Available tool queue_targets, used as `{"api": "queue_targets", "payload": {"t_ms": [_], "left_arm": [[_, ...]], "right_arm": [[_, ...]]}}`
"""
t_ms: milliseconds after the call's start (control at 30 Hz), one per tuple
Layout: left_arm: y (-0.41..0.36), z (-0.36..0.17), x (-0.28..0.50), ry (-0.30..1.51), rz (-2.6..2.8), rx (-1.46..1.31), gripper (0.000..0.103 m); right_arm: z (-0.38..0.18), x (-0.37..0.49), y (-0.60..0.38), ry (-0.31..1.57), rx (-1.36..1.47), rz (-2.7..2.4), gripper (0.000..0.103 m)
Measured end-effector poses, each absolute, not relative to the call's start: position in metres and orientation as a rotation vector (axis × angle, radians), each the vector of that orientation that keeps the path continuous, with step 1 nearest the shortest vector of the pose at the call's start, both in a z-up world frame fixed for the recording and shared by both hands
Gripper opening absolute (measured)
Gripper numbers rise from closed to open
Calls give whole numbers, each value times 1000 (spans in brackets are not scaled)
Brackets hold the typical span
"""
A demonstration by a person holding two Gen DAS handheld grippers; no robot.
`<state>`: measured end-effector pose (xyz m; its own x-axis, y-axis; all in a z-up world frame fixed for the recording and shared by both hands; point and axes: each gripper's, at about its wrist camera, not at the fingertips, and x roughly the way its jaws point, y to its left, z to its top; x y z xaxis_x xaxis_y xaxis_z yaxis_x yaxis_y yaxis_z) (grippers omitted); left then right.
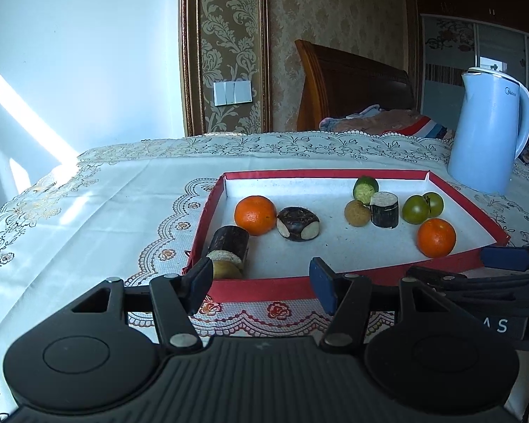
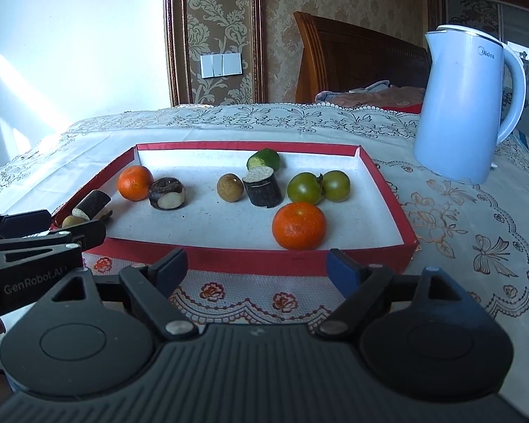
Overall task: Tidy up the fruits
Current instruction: 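Withdraw both open tools from the tray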
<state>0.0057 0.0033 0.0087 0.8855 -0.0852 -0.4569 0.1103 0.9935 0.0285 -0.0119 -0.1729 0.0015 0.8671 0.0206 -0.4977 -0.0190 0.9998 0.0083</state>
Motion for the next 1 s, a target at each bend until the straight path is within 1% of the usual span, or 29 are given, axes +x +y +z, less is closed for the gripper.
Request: {"api": "queue_targets", "payload": {"t_ms": [200, 333, 1000], "left_arm": [[6, 8, 9, 489, -93, 38, 60], [5, 6, 8, 489, -92, 52, 60], [4, 5, 9, 499, -93, 59, 60]], "right_arm": [[-2, -10, -172, 539, 8, 28, 86], [-3, -10, -172, 539, 8, 28, 88], [-4, -9, -172, 546, 7, 27, 91]]}}
